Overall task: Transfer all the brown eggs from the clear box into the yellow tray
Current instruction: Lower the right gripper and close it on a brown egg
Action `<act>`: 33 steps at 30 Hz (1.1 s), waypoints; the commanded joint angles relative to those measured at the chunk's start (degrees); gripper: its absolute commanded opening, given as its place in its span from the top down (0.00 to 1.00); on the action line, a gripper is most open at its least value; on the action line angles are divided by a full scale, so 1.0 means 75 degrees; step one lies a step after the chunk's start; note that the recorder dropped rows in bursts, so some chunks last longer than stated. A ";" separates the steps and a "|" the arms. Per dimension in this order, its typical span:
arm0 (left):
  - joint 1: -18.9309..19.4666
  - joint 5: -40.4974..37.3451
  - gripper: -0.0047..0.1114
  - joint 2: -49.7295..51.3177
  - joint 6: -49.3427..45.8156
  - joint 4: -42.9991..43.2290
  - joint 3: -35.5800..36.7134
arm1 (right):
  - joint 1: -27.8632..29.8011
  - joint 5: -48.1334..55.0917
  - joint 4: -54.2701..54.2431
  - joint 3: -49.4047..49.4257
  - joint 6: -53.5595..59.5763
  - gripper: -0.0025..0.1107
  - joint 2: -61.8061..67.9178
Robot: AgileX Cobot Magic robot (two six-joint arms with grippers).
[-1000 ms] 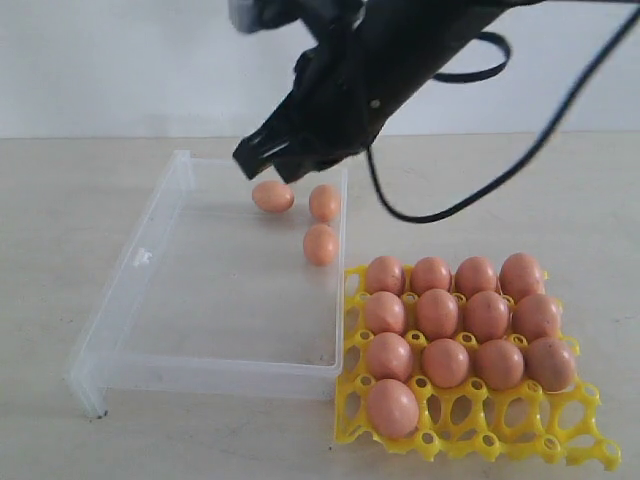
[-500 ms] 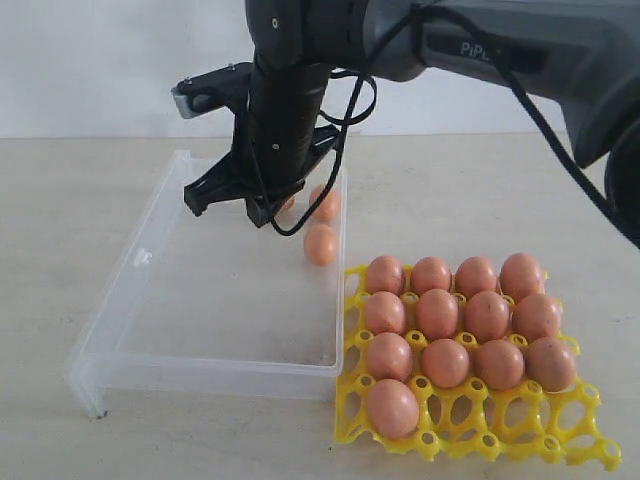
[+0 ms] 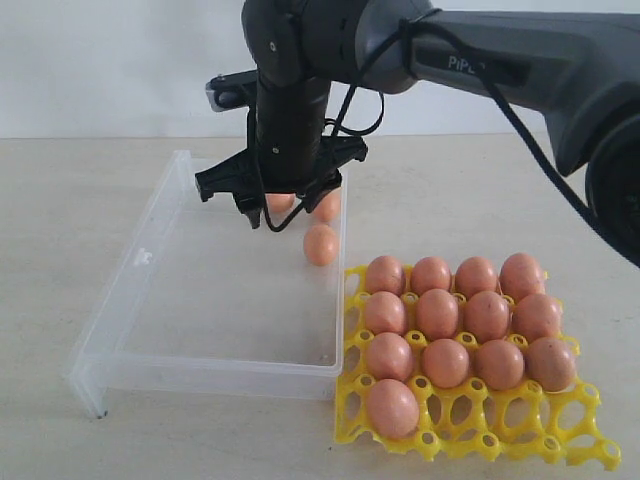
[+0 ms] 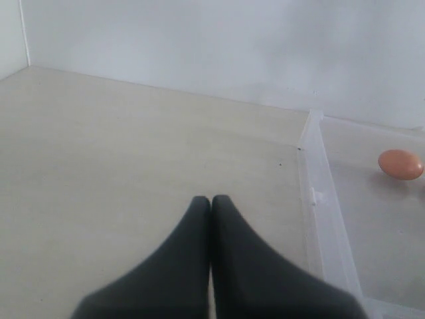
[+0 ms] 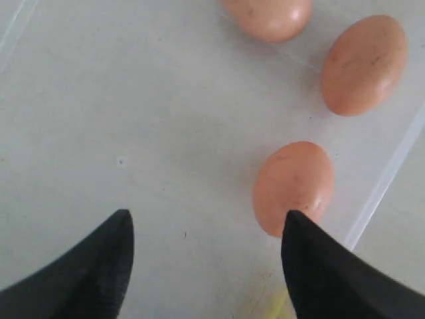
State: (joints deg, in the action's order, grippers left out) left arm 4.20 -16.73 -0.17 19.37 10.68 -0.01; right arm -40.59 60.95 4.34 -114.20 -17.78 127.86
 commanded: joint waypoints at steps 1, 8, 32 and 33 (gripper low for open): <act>-0.0037 -0.0007 1.00 0.0023 0.0056 -0.0050 0.0002 | 0.0003 -0.0323 0.0618 -0.0067 -0.0623 0.43 0.0102; -0.0037 -0.0007 1.00 0.0023 0.0056 -0.0050 0.0002 | 0.0003 -0.0219 0.0841 -0.0067 -0.0626 0.43 0.0468; -0.0037 -0.0007 1.00 0.0023 0.0056 -0.0050 0.0002 | 0.0245 -0.0547 0.1369 -0.0067 -0.1648 0.43 0.1357; -0.0037 -0.0007 1.00 0.0023 0.0056 -0.0050 0.0002 | 0.0286 -0.0607 0.1369 -0.0067 -0.1716 0.43 0.1357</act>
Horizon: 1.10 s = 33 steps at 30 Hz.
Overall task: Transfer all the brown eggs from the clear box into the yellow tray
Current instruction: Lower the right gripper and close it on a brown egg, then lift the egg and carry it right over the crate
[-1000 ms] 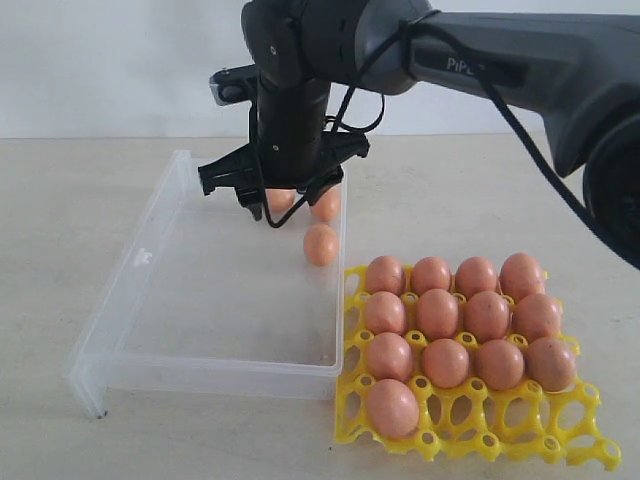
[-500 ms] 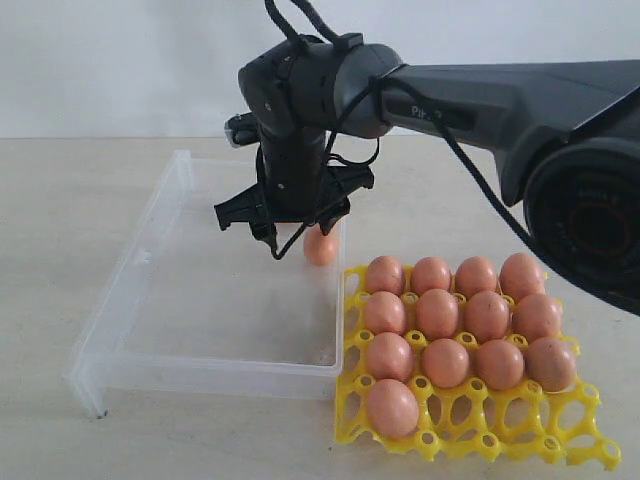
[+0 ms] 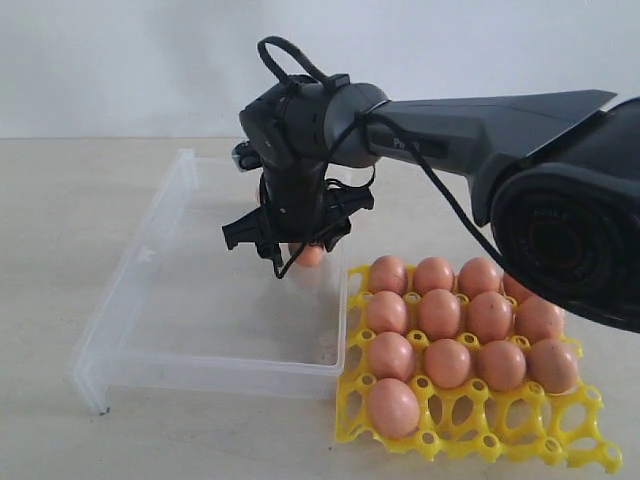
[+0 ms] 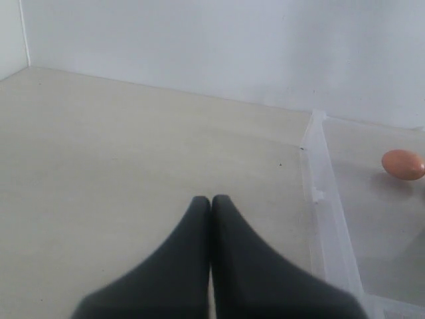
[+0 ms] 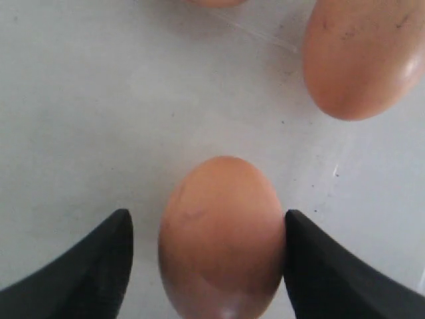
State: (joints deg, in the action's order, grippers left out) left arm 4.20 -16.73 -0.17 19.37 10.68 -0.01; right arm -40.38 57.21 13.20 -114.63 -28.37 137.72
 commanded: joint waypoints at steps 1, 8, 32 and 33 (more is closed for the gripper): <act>-0.0037 -0.0007 1.00 0.0023 0.0056 -0.0050 0.0002 | 0.0319 -0.0145 0.0188 -0.0009 -0.0374 0.44 0.0043; -0.0037 -0.0007 1.00 0.0023 0.0056 -0.0050 0.0002 | 0.0488 0.0512 0.0084 -0.0009 0.0229 0.97 0.0043; -0.0037 -0.0007 1.00 0.0023 0.0056 -0.0050 0.0002 | 0.0190 -0.6720 -0.1473 0.5820 0.2607 0.98 -0.4956; -0.0037 -0.0007 1.00 0.0023 0.0056 -0.0050 0.0002 | 0.0207 -0.7749 -0.1473 0.6789 0.2621 0.98 -0.5621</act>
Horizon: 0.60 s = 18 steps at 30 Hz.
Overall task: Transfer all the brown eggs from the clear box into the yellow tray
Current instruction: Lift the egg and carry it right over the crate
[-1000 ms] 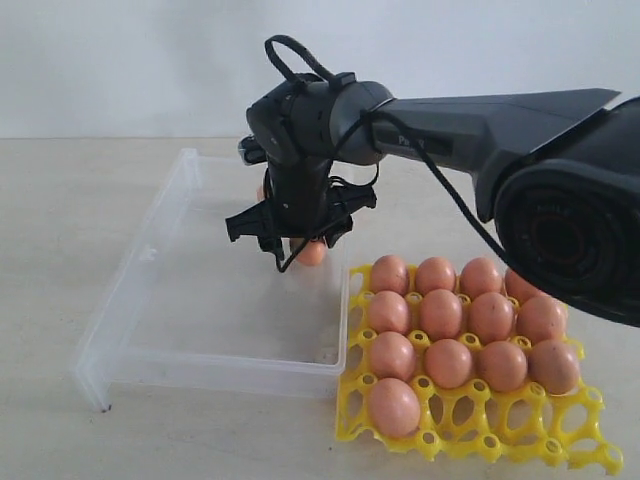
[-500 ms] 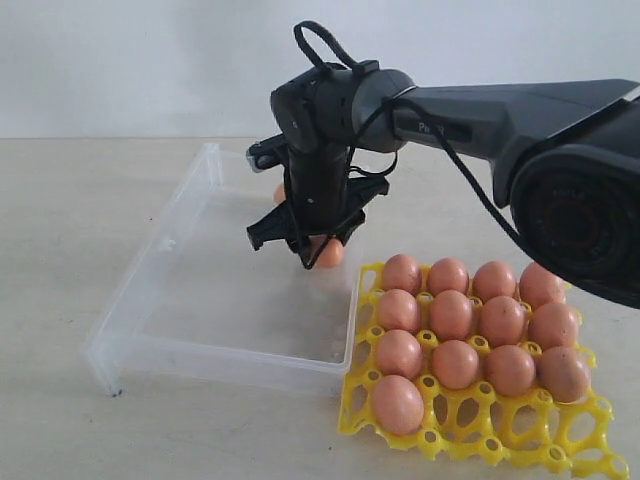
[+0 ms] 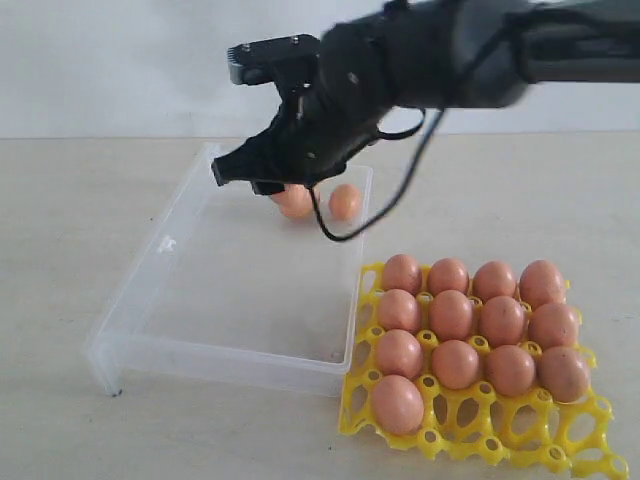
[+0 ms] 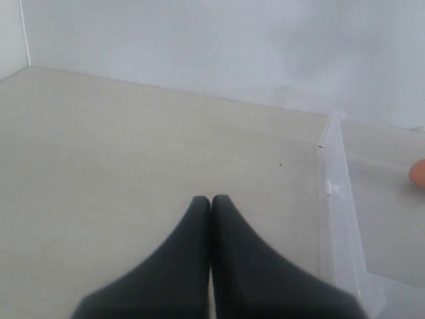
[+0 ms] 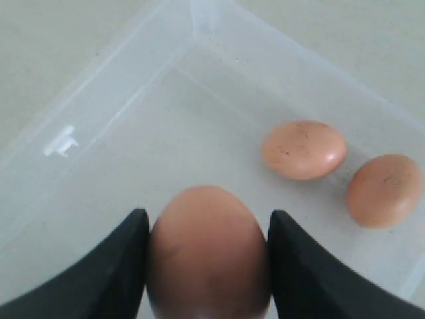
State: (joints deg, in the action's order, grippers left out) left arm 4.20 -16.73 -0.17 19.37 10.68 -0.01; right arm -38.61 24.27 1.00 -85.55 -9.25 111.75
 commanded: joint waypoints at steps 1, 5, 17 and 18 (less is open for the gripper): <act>-0.0037 -0.0007 1.00 0.0023 0.0056 -0.0050 0.0002 | 0.0037 -0.4104 0.0154 0.3811 0.0120 0.98 -0.2684; -0.0037 -0.0007 1.00 0.0023 0.0056 -0.0050 0.0002 | 0.0900 -0.6875 -0.0222 0.6323 0.0348 0.98 -0.4812; -0.0037 -0.0007 1.00 0.0023 0.0056 -0.0050 0.0002 | 0.6267 -1.2008 0.6897 0.6218 -0.8495 0.98 -0.3741; -0.0037 -0.0007 1.00 0.0023 0.0056 -0.0050 0.0002 | 0.6399 -1.2452 0.7945 0.6023 -0.8967 0.98 -0.3505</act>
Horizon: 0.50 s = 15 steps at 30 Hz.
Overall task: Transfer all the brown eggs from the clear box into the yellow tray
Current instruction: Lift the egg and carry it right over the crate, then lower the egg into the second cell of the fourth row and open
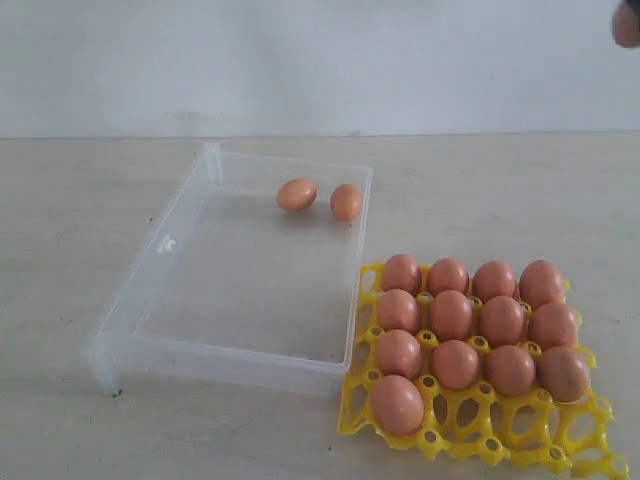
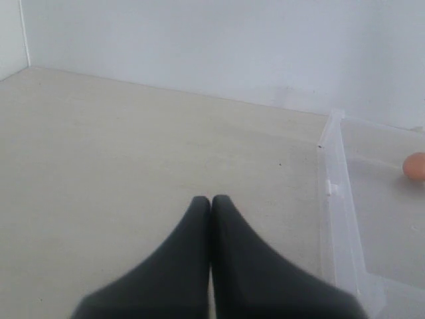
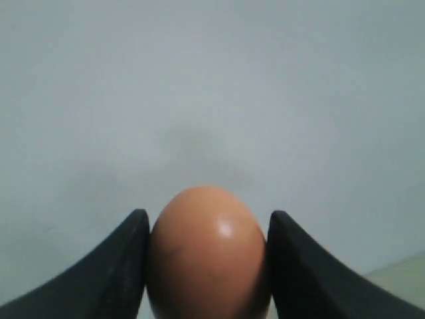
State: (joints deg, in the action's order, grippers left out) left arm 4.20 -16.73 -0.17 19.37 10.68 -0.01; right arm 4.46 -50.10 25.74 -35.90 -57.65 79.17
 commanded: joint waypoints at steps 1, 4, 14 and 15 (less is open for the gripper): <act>-0.0037 -0.0007 1.00 0.0023 0.0056 -0.0050 0.0002 | 0.0707 -0.2554 0.5734 -0.0733 -0.3235 0.98 0.1111; -0.0037 -0.0007 1.00 0.0023 0.0056 -0.0050 0.0002 | 0.0661 -0.2418 0.6969 -0.0510 -0.3340 0.98 0.1253; -0.0037 -0.0007 1.00 0.0023 0.0056 -0.0050 0.0002 | -0.0747 -0.1880 0.8982 0.0873 -0.1210 0.98 0.1253; -0.0037 -0.0007 1.00 0.0023 0.0056 -0.0050 0.0002 | -0.0747 -0.1692 0.9031 0.0873 -0.1250 0.98 0.1253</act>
State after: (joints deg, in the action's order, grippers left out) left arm 4.20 -16.73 -0.17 19.37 10.68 -0.01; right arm -0.84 -65.86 92.53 -29.62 -68.40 88.72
